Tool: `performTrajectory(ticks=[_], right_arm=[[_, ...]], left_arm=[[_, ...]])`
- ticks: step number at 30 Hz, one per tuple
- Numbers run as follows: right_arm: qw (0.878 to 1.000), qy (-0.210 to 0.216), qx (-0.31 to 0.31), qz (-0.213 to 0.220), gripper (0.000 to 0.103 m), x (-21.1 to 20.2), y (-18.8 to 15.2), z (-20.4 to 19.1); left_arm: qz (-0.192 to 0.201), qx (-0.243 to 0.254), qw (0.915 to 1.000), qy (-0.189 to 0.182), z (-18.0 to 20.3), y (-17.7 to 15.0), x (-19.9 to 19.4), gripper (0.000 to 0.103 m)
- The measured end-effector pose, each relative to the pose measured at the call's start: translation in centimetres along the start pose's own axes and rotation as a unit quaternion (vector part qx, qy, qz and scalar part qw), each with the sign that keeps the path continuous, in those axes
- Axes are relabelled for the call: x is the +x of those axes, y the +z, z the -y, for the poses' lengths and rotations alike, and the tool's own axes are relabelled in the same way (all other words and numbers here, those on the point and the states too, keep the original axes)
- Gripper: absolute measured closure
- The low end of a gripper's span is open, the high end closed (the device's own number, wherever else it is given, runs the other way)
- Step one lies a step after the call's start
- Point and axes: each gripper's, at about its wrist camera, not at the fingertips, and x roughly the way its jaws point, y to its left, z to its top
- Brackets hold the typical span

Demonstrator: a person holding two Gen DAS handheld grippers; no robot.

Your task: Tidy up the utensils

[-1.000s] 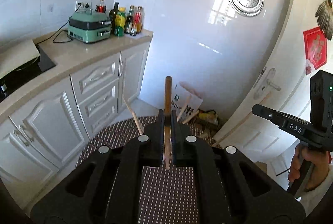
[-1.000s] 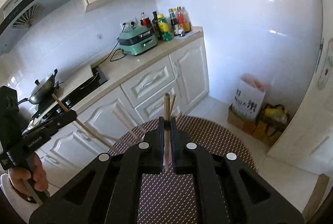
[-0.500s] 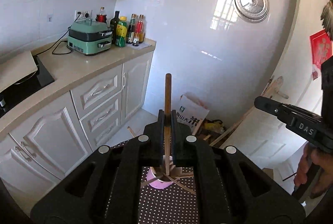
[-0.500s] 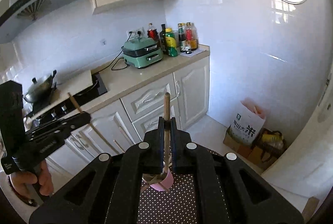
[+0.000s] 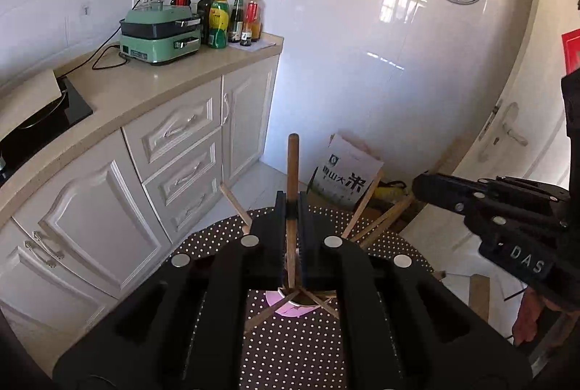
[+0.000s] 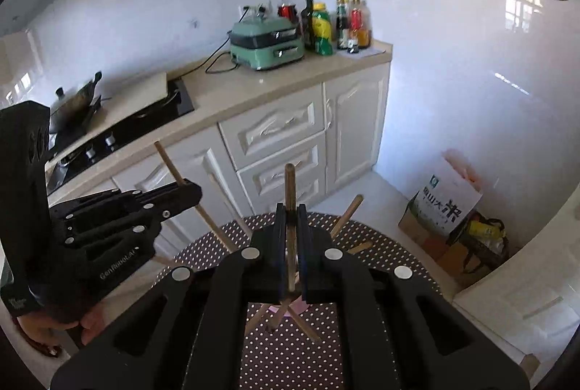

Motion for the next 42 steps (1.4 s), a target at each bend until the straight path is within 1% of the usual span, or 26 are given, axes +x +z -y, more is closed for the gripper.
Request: performTrajectory(ticks=[3,8,11,14,19,26,27,28,29,30,31,33,35,37,39,42], right_arm=[[1.0,0.013,-0.01,-0.004,0.098,0.7,-0.5,-0.2],[0.998,0.047,-0.035,-0.009,0.098,1.9,-1.2,-0.4],[0.996,0.064,-0.057,-0.008,0.098,2.2,-1.6,-0.6],[0.995,0.073,-0.068,-0.002,0.098,2.4,-1.8,-0.5],[0.994,0.09,-0.059,0.008,0.098,2.6,-2.3,0.6],[0.994,0.099,-0.042,0.026,0.097,2.3,-2.8,1.6],[0.994,0.101,-0.04,0.026,0.097,2.3,-2.9,1.8],[0.994,0.104,-0.037,0.027,0.097,2.2,-3.0,1.9],[0.993,0.105,-0.035,0.028,0.097,2.2,-3.1,2.0],[0.993,0.105,-0.034,0.028,0.097,2.2,-3.1,2.0],[0.994,0.105,-0.033,0.029,0.097,2.1,-3.2,2.1],[0.993,0.105,-0.031,0.034,0.097,1.8,-3.2,2.2],[0.993,0.107,-0.026,0.035,0.092,1.7,-3.3,2.4],[0.993,0.108,-0.025,0.043,0.084,1.3,-3.2,2.6],[0.993,0.107,-0.025,0.051,0.079,1.0,-3.1,2.5],[0.993,0.103,-0.024,0.058,0.074,0.4,-2.8,2.5]], left_arm=[[-0.003,0.002,1.0,0.008,0.5,-0.9,0.4,0.097],[0.001,0.0,0.9986,0.052,0.9,-2.2,0.8,0.097],[-0.003,-0.017,0.9974,0.07,0.9,-2.8,1.2,0.097],[0.002,-0.027,0.9957,0.089,0.9,-3.3,1.2,0.096],[0.02,-0.039,0.9924,0.115,1.9,-4.0,0.7,0.095],[0.023,-0.051,0.9891,0.136,2.5,-4.5,0.3,0.095],[0.024,-0.051,0.9889,0.138,2.6,-4.5,0.2,0.091],[0.026,-0.053,0.9886,0.138,2.7,-4.5,-0.1,0.081],[0.03,-0.056,0.988,0.141,2.8,-4.6,-0.3,0.073],[0.036,-0.058,0.9873,0.144,2.8,-4.7,-0.5,0.053],[0.047,-0.059,0.9863,0.147,2.9,-4.8,-0.9,0.047],[0.054,-0.052,0.9858,0.15,3.3,-4.8,-1.2,0.047],[0.058,-0.046,0.9851,0.155,3.6,-4.9,-1.6,0.047],[0.065,-0.05,0.9836,0.161,3.7,-4.8,-2.1,0.046],[0.073,-0.055,0.981,0.171,3.6,-4.7,-2.8,0.04],[0.084,-0.044,0.9794,0.178,3.7,-4.7,-3.7,0.037]])
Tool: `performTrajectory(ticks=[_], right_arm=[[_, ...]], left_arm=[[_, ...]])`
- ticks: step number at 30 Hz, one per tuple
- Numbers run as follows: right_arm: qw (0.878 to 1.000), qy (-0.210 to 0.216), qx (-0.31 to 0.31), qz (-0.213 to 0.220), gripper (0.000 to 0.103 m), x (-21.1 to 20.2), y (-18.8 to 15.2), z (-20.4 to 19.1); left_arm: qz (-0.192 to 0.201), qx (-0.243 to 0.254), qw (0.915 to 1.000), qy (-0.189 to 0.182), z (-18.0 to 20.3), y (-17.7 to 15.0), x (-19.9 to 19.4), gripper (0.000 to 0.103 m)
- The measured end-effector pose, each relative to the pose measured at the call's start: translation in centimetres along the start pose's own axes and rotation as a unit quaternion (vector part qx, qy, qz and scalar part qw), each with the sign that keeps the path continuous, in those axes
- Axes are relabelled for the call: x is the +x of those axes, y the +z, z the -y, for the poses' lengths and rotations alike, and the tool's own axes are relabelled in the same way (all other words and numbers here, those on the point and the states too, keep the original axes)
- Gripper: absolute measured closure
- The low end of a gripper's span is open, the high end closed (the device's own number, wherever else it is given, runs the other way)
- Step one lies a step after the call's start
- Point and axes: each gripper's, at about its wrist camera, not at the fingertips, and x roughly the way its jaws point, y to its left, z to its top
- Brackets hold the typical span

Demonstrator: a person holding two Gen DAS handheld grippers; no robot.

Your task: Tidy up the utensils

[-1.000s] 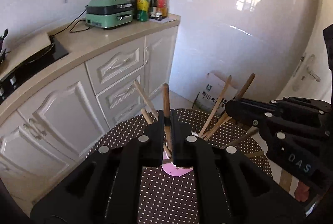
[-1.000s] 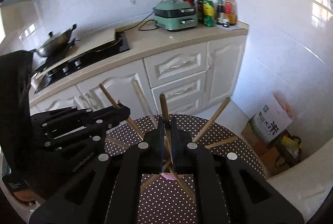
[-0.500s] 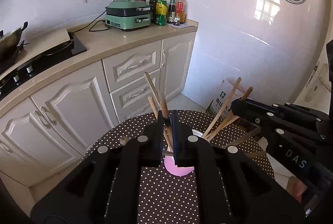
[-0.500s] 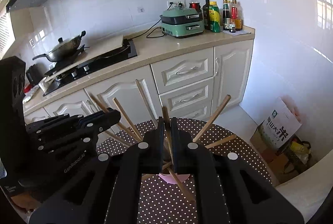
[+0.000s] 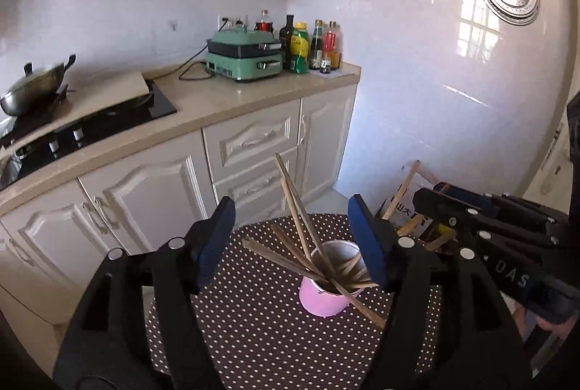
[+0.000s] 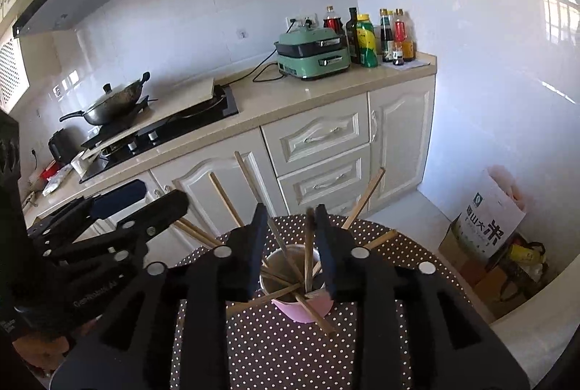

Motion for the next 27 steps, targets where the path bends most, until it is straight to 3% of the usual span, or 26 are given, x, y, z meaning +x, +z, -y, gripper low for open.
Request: performTrajectory(ticks=[6,11,17,22,27], right_arm=[[0.999,-0.028,-0.003,0.023,0.06,-1.6,0.8,-0.4],[0.999,-0.021,-0.008,0.035,0.054,-2.0,1.0,-0.5],[0.999,0.02,-0.038,0.031,0.052,-1.4,1.0,-0.1],[0.996,0.055,-0.067,0.015,0.051,-1.7,1.3,1.0],[0.994,0.06,-0.088,0.021,0.047,-3.0,1.2,2.0]], left_arm=[[0.008,0.015,0.9998,-0.014,0.1,0.8,-0.5,0.033],[0.01,0.016,0.9998,-0.005,0.0,0.6,-1.0,0.03],[0.019,-0.004,0.9986,0.049,0.1,0.2,-2.1,0.03],[0.028,-0.048,0.9936,0.098,1.5,-0.2,-3.6,0.026],[0.039,-0.058,0.9899,0.124,3.9,-0.3,-4.7,0.023]])
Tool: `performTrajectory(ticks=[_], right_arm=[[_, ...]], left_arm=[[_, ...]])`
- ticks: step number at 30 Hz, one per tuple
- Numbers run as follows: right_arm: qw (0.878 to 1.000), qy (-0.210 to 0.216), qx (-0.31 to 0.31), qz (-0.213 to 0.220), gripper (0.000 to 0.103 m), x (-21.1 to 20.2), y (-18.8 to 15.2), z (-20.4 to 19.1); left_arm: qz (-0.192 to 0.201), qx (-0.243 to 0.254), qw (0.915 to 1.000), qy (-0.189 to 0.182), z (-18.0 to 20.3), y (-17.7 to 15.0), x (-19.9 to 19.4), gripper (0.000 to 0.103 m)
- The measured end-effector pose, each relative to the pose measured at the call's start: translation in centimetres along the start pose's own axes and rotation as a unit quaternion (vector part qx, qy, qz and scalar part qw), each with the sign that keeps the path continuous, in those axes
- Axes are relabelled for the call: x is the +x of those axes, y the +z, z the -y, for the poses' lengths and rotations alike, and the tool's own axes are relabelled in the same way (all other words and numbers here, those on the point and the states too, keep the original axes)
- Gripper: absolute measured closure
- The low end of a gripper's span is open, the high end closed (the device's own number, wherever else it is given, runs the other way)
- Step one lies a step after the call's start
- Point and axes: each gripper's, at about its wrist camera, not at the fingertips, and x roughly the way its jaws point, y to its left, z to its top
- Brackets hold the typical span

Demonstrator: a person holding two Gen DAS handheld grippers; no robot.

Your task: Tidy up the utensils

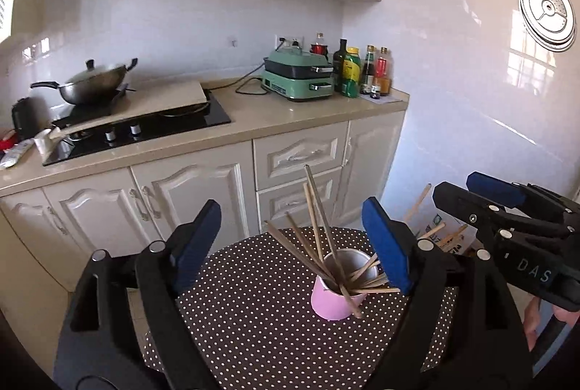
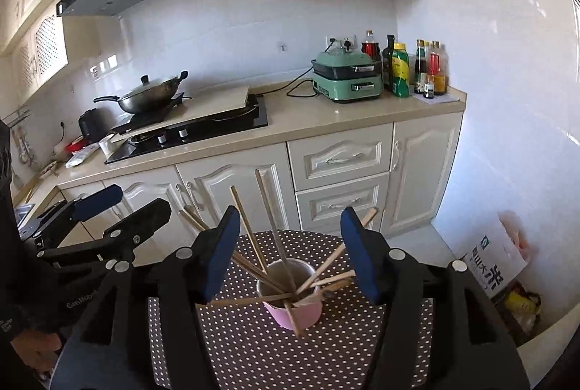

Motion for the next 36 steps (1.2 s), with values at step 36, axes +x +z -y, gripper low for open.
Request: performTrajectory(ticks=[36], right_arm=[[0.997,-0.013,-0.003,0.069,0.021,-8.2,-1.7,0.3]], left_arm=[[0.047,-0.005,0.9988,0.014,2.3,-1.5,-7.6,0.01]])
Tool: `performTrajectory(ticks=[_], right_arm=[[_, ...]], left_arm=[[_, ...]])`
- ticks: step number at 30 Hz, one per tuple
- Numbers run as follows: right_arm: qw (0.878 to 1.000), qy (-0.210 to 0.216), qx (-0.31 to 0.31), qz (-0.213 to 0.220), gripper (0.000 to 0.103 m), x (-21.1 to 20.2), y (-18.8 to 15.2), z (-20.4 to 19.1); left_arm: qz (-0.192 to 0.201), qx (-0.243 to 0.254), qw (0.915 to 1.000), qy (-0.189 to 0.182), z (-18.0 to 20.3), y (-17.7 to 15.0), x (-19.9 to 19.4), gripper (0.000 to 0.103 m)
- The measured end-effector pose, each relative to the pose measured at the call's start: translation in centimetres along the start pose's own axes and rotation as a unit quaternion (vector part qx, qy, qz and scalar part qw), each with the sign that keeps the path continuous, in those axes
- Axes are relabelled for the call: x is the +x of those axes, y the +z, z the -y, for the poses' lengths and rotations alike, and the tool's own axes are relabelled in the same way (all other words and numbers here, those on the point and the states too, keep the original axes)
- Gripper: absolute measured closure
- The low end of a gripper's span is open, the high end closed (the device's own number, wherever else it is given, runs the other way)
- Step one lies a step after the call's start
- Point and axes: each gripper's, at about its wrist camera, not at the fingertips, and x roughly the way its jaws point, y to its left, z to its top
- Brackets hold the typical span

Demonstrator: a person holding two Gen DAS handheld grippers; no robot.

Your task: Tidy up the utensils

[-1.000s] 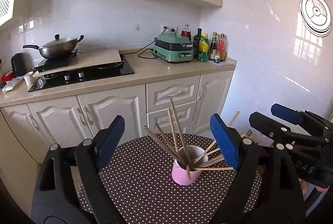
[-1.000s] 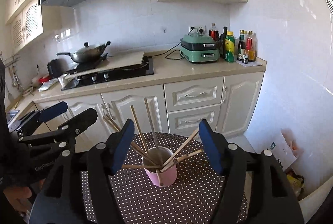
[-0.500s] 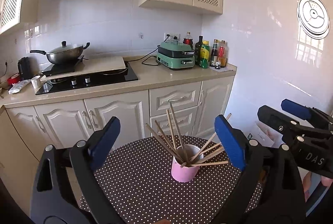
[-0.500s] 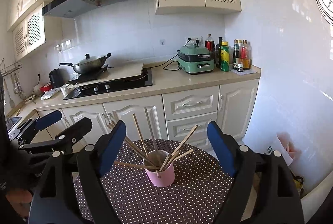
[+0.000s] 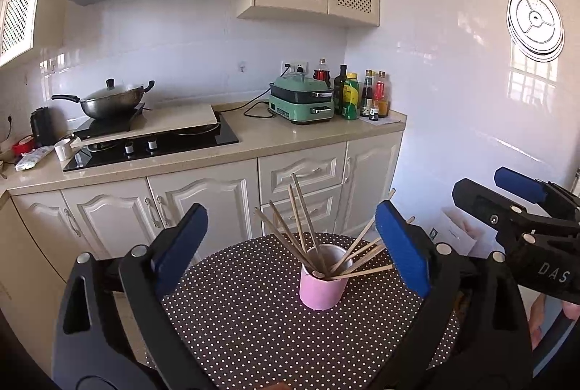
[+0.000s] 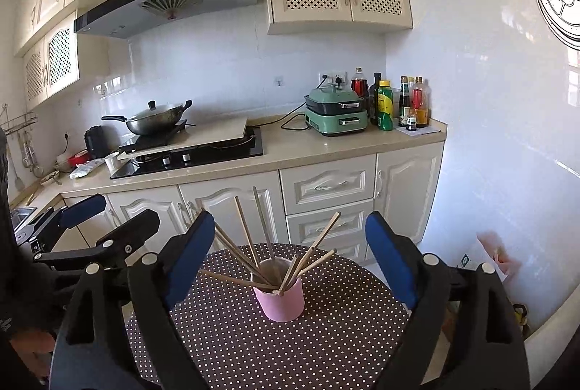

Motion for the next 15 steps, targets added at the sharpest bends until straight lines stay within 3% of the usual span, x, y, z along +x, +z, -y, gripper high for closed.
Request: performTrajectory(ticks=[15], right_arm=[[1.0,0.002,-0.001,0.005,0.021,-0.2,-0.32,-0.56]], left_arm=[[0.007,0.008,0.9999,0.005,-0.11,-0.24,-0.25,0.009]])
